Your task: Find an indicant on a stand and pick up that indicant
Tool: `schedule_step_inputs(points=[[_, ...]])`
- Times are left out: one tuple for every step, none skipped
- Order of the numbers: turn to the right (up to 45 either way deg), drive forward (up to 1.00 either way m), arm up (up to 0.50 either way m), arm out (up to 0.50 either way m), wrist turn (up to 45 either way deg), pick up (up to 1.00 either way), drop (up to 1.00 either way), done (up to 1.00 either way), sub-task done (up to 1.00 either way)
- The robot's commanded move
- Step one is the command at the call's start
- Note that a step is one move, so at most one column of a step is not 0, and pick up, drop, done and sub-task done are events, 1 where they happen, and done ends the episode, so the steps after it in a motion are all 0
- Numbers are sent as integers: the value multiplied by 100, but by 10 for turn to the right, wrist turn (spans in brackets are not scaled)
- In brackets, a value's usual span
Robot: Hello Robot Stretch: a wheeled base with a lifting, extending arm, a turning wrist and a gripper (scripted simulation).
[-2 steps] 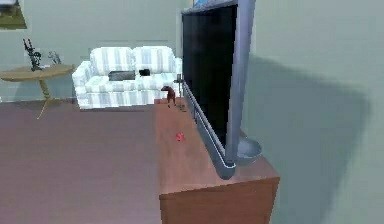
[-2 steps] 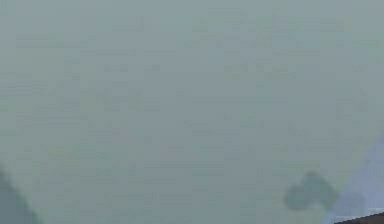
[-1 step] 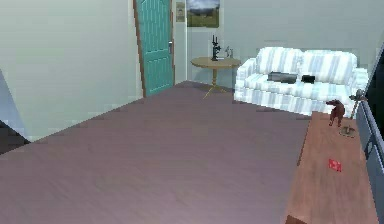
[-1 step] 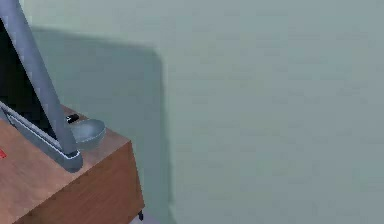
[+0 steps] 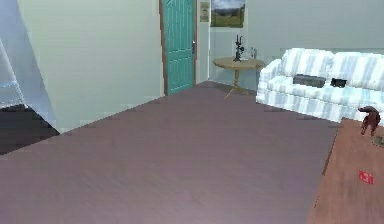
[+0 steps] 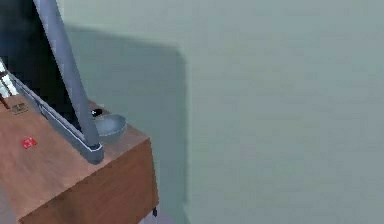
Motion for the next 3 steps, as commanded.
schedule_step_inputs(points=[[0,35,0,0,0,0,0,0,0],[-240,0,0,0,0,0,0,0,0],[-30,0,0,0,0,0,0,0,0]])
